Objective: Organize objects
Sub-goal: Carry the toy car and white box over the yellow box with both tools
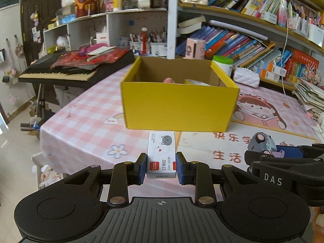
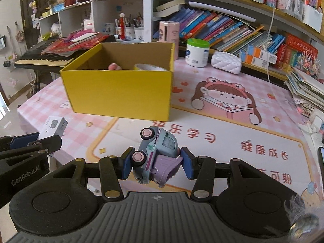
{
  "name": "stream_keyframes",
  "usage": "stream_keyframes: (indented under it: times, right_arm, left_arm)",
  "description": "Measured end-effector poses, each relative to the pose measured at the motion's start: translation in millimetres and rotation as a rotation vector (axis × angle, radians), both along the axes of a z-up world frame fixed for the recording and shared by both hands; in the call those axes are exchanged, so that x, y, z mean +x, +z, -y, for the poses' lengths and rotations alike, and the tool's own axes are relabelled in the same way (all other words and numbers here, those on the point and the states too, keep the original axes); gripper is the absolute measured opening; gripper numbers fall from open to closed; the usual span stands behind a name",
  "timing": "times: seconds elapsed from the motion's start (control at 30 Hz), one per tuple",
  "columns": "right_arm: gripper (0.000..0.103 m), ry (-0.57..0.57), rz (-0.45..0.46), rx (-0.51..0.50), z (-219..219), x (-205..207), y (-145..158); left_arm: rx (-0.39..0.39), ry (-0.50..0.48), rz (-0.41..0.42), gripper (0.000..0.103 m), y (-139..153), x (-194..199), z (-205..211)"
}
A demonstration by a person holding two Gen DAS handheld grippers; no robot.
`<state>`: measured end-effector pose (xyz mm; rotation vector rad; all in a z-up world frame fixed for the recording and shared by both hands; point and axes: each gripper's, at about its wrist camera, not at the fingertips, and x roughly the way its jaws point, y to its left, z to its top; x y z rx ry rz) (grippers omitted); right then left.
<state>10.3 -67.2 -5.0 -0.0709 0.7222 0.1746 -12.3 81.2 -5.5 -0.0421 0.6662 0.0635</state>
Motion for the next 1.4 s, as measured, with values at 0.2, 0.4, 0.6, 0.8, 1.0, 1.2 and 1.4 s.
stream_keyframes:
  times: [0.2,0.4,0.6,0.8,1.0,1.2,1.4]
  right_arm:
    - [0.047,0.009,0.011,-0.002,-17,-7,3]
    - [0.047,0.018,0.014,-0.023,-25,-8,6]
    - [0.047,0.019,0.052,-0.028,-26,4,14]
    - [0.047,0.027,0.133,-0.006,-28,39,33]
    - [0.047,0.050,0.192,0.015,-33,92,53]
    - [0.047,0.098,0.213,0.007,-39,145,58]
    - [0.047,0.171,0.171,-0.023,-49,190,44]
  left_arm:
    - [0.002,-0.003,0.018,0.028,4,-7,-15]
    - [-0.016,-0.008,0.038,0.028,8,-6,-23]
    - [-0.023,-0.012,0.071,0.028,15,5,-23]
    - [0.004,-0.004,0.138,0.028,34,34,-25]
    - [0.011,0.026,0.185,0.028,49,79,-29]
    - [0.014,0.060,0.183,0.028,47,117,-26]
    - [0.026,0.086,0.158,0.028,41,144,-20]
